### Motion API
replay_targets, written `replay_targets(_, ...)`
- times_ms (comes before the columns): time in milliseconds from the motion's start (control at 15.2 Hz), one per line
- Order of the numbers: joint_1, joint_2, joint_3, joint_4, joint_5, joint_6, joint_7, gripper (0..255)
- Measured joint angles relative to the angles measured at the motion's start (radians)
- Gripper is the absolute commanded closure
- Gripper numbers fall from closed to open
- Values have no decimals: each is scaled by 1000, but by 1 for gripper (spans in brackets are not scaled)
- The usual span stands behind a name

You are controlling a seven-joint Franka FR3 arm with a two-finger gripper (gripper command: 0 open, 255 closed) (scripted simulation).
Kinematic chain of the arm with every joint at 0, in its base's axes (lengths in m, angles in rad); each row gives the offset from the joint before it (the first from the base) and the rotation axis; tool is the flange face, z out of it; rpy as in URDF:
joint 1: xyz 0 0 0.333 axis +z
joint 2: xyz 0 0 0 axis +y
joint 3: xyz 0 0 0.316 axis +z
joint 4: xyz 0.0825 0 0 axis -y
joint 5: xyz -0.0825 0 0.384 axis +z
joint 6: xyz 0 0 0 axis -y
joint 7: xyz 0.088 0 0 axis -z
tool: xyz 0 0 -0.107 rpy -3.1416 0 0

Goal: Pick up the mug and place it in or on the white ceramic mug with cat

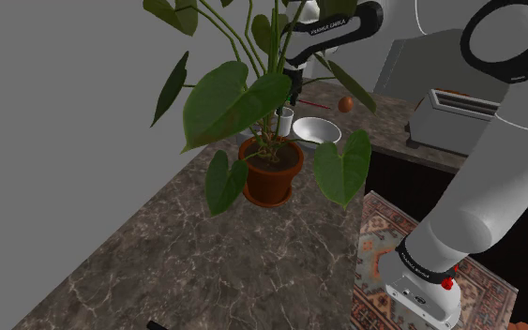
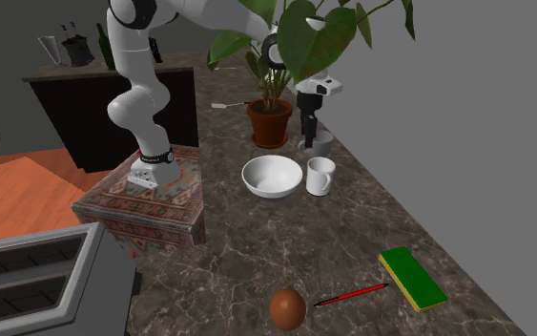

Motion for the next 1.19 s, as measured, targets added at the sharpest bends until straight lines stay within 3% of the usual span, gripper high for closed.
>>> replay_targets(330,-1,183,-5,163,-23,5,-15,0)
replay_targets(792,-5,233,-9,131,-29,87,-15,0)
replay_targets(1188,-4,240,-9,133,-29,92,-14,0)
